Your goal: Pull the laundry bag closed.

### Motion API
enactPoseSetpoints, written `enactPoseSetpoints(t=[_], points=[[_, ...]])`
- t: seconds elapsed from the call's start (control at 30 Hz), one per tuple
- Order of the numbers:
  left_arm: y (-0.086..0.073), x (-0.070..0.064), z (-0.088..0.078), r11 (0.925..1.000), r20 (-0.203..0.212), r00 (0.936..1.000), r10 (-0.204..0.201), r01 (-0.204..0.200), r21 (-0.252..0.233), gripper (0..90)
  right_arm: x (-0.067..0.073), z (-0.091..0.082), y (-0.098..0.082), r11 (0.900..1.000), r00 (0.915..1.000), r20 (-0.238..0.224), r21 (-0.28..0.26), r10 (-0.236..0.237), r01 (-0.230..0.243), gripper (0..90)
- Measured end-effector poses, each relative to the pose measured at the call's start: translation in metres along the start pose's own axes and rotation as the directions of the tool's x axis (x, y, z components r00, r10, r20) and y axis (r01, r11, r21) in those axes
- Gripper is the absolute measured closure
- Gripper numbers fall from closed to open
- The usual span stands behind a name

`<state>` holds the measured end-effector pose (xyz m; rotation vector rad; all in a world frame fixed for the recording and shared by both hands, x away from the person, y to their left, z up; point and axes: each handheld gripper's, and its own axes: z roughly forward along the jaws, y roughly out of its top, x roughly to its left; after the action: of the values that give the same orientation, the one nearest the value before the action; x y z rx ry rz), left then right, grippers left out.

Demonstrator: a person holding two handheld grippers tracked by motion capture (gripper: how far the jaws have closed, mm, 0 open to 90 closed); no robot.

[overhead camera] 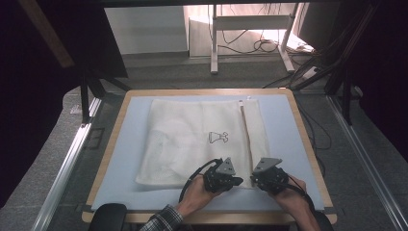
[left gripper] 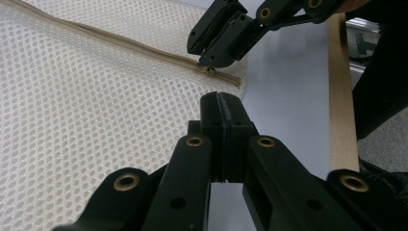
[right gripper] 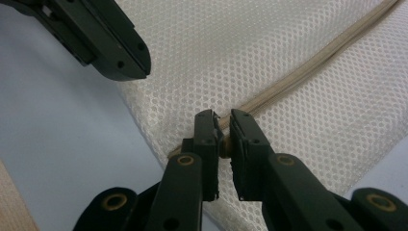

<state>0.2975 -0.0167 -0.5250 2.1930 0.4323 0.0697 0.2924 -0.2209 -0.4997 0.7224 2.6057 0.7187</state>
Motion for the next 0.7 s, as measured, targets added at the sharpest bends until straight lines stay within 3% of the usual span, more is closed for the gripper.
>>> enactPoseSetpoints(t=[0.5, 0.6, 0.7], points=[[0.006, -0.001, 0.02, 0.9974, -0.014, 0.9985, 0.052, -0.051, 0.05, 89.7, -0.001, 0.0, 0.0, 1.0, 1.0, -0.001, 0.002, 0.004, -0.004, 81.0], [0.006, -0.001, 0.023, 0.9974, -0.013, 0.9987, 0.048, -0.048, 0.054, 89.7, 0.0, 0.0, 0.0, 1.0, 1.0, -0.003, 0.002, 0.005, -0.005, 81.0], [0.003, 0.002, 0.024, 0.9995, 0.01, 1.0, 0.0, -0.001, 0.031, 89.8, 0.0, 0.0, 0.001, 1.0, 1.0, -0.001, 0.003, -0.004, 0.004, 81.2]])
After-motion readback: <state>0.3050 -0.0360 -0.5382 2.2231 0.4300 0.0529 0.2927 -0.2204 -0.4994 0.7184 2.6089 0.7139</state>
